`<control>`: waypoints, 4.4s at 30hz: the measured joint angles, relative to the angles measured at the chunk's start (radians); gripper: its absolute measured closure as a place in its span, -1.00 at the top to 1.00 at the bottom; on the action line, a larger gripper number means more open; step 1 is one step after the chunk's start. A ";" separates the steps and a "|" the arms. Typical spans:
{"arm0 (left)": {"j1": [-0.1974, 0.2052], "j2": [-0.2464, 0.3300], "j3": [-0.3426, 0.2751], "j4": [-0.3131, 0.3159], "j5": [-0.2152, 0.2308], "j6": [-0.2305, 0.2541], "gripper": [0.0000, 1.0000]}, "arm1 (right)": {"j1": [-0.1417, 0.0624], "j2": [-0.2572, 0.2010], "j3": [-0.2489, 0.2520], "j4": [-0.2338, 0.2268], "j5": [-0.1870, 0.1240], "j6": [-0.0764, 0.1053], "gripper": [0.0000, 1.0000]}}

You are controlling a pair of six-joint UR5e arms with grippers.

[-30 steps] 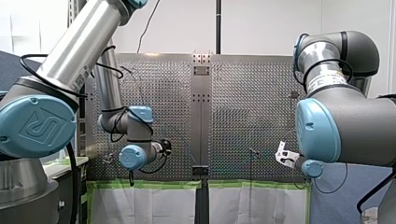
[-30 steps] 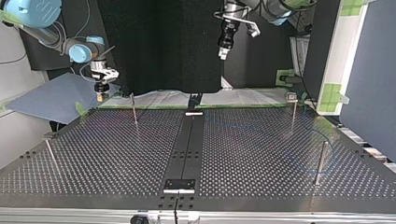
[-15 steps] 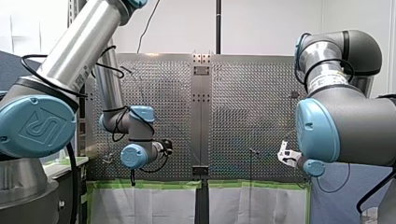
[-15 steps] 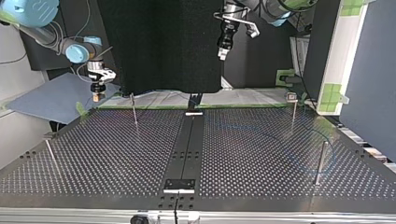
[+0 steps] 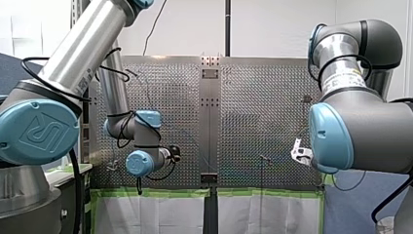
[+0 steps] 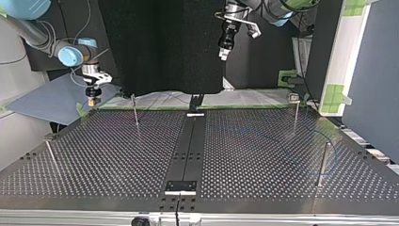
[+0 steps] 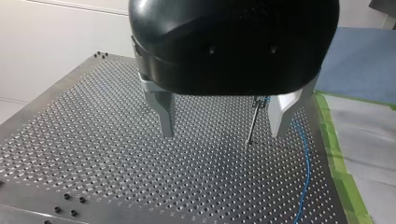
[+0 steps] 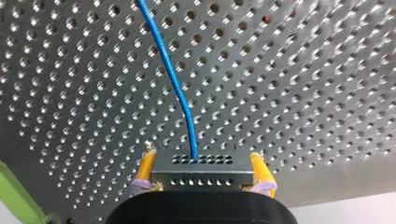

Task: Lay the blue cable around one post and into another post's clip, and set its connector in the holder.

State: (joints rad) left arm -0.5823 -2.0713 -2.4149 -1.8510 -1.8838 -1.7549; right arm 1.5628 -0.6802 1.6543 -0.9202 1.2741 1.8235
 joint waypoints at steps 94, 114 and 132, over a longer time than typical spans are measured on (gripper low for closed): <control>0.010 0.000 0.000 -0.017 0.003 -0.004 0.98 | 0.006 -0.607 0.100 0.337 0.195 -0.036 -1.00; 0.014 0.000 0.001 -0.040 0.001 -0.004 0.98 | -0.015 -0.496 -0.042 0.491 0.044 -0.131 -1.00; 0.016 0.000 0.001 -0.058 -0.011 -0.005 0.98 | -0.044 -0.440 -0.137 0.553 -0.041 -0.139 -1.00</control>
State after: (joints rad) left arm -0.5665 -2.0712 -2.4142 -1.9088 -1.8950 -1.7597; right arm 1.5188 -1.1199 1.5169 -0.3672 1.2333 1.6840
